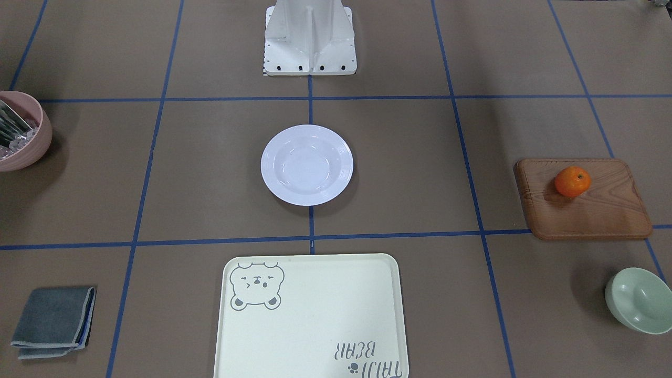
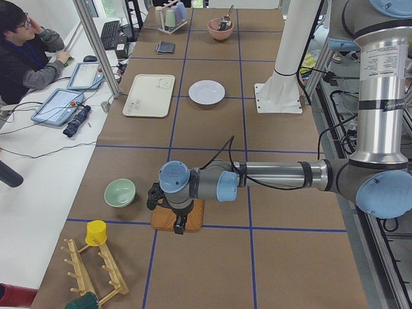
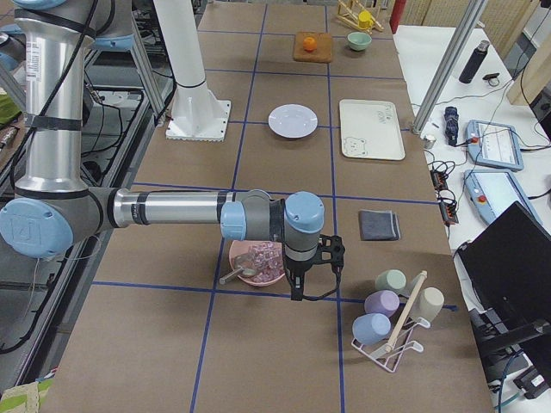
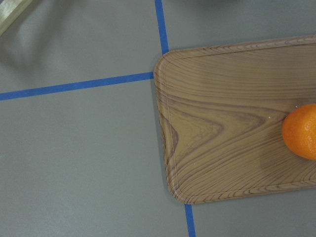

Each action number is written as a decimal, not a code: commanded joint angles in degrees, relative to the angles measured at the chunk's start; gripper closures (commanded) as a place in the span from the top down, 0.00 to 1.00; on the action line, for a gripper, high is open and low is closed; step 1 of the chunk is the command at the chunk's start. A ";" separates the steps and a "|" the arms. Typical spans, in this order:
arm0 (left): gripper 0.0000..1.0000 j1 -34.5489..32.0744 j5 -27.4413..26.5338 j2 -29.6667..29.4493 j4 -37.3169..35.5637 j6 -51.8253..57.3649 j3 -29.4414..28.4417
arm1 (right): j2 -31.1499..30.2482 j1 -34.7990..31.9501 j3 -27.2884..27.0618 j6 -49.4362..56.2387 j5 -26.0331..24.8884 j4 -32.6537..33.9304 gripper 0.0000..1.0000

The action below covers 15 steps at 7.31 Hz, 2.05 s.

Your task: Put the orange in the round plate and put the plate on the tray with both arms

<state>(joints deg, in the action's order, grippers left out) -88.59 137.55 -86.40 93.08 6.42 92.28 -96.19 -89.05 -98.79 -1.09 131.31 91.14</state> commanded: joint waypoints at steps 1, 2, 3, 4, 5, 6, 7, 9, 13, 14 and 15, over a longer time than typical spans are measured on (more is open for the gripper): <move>1.00 0.09 0.00 0.00 0.61 0.00 0.18 | 0.03 0.02 -0.34 -0.05 0.00 0.00 1.00; 1.00 0.09 -0.09 -0.09 1.22 0.00 0.18 | 0.30 0.02 -0.52 -0.05 0.00 0.00 1.00; 1.00 0.09 -0.09 -0.18 1.23 0.00 0.70 | 0.12 0.02 -2.70 -0.05 0.35 0.00 1.00; 1.00 0.17 -0.17 -0.18 1.23 0.09 0.97 | 0.82 0.45 -2.81 0.03 0.18 0.00 1.00; 1.00 0.17 -0.70 -0.44 1.58 0.09 0.97 | 2.13 0.54 -2.98 -0.05 0.35 -0.17 1.00; 1.00 0.17 -1.22 -1.05 1.93 -0.09 0.88 | 4.15 0.54 -2.90 -0.66 0.35 -3.22 1.00; 1.00 0.09 -1.14 -1.75 2.28 -0.17 1.66 | 4.17 0.54 -2.37 -0.75 0.09 -9.34 1.00; 1.00 0.09 -1.14 -3.24 3.42 -0.18 2.64 | 4.17 0.54 0.25 -0.93 0.09 -17.64 1.00; 1.00 0.17 -2.28 -8.88 16.26 -1.14 -3.69 | 2.49 0.54 -0.86 -1.63 3.68 -25.91 1.00; 1.00 0.17 -2.20 -8.88 16.61 -1.58 -2.47 | 2.76 0.54 -2.18 -8.07 3.60 -25.84 1.00; 1.00 0.17 -2.02 -8.70 16.70 -2.63 -0.28 | 3.28 2.46 -3.41 -14.84 3.95 -25.67 1.00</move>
<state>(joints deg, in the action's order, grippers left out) -88.43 135.37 -95.12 109.41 4.77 90.13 -93.39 -88.08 -100.61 -8.28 134.82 65.78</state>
